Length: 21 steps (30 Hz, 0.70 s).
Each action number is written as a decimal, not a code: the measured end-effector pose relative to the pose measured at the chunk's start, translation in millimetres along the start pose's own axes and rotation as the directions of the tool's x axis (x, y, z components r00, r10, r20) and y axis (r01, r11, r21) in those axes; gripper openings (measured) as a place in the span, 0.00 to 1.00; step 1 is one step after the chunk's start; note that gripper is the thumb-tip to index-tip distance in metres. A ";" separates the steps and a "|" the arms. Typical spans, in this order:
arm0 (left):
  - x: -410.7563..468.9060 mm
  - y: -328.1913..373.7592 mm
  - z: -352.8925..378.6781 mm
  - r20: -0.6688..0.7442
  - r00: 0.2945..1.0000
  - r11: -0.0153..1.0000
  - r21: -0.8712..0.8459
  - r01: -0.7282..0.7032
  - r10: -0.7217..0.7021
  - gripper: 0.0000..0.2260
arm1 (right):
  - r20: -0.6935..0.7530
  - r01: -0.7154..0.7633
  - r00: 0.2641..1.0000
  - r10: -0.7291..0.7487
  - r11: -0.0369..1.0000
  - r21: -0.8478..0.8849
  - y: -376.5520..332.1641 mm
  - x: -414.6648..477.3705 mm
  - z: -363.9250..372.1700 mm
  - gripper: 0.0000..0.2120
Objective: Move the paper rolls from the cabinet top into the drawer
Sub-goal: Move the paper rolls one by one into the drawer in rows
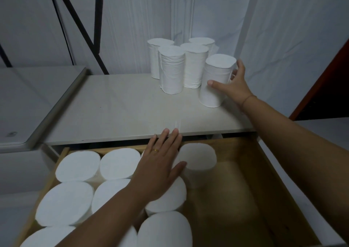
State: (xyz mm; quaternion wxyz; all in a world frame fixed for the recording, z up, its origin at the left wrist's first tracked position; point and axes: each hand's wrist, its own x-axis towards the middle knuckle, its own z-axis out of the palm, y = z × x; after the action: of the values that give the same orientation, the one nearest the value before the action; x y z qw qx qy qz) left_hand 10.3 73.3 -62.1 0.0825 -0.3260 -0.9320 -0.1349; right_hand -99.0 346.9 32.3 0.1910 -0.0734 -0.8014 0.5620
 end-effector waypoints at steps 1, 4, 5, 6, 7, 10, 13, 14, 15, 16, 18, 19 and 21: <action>0.1 -0.3 0.3 0.001 1.000 1.000 0.001 0.002 -0.002 0.31 | -0.013 0.010 1.000 -0.010 1.000 0.014 -1.9 3.5 3.8 0.56; 0.3 -0.9 1.6 0.002 1.000 1.000 0.004 0.004 -0.004 0.30 | -0.085 0.040 0.996 -0.041 0.999 -0.006 -5.3 9.9 14.2 0.55; 0.8 -1.0 1.6 0.000 1.000 1.000 -0.002 0.003 -0.003 0.30 | -0.107 0.045 0.993 -0.047 0.999 -0.014 -6.2 10.6 16.3 0.53; 1.3 -1.2 1.4 -0.001 1.000 1.000 -0.006 0.002 -0.002 0.30 | -0.121 0.048 0.991 -0.050 0.999 -0.019 -7.2 10.3 17.4 0.51; 1.6 -1.5 1.2 -0.002 1.000 1.000 -0.005 -0.001 0.001 0.29 | -0.125 0.048 0.991 -0.050 0.999 -0.021 -8.0 8.5 17.4 0.48; 1.3 -1.9 1.0 -0.005 1.000 1.000 -0.003 -0.010 0.010 0.30 | -0.056 0.016 0.998 -0.017 1.000 -0.012 -9.1 -7.5 6.9 0.45; 0.9 -1.7 1.3 -0.004 1.000 1.000 -0.001 -0.014 0.014 0.30 | 0.089 -0.026 0.996 0.026 1.000 -0.001 -10.3 -35.5 -14.4 0.45; 0.9 -1.7 1.1 -0.004 1.000 1.000 -0.003 -0.018 0.018 0.30 | 0.127 -0.030 0.992 0.029 1.000 0.005 -11.3 -46.4 -22.6 0.45; 0.9 -1.7 0.9 -0.001 1.000 1.000 -0.003 -0.022 0.022 0.30 | 0.157 -0.032 0.987 0.030 0.999 0.009 -12.3 -58.4 -31.2 0.46; 0.8 -1.7 0.5 0.005 1.000 1.000 0.003 -0.029 0.029 0.30 | 0.186 -0.030 0.982 0.029 1.000 0.005 -13.5 -71.0 -40.3 0.47; 0.5 -1.1 0.5 0.023 0.998 0.998 0.025 -0.061 0.061 0.29 | 0.245 -0.017 0.969 0.021 1.000 -0.017 -16.3 -97.0 -56.6 0.50; 0.3 -0.5 0.7 0.034 0.996 0.996 0.031 -0.085 0.084 0.29 | 0.271 -0.006 0.963 0.012 1.000 -0.023 -17.6 -109.0 -63.6 0.51; 0.1 0.4 0.7 0.056 0.991 0.992 0.016 -0.125 0.124 0.29 | 0.305 0.015 0.952 -0.010 1.000 -0.015 -19.3 -129.7 -74.3 0.51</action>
State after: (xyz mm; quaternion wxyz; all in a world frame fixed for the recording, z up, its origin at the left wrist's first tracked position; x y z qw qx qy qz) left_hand 10.4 73.9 -62.6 0.0682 -0.3864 -0.9131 -0.1111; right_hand 50.5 361.8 43.2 0.0680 0.0174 -0.8265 0.5586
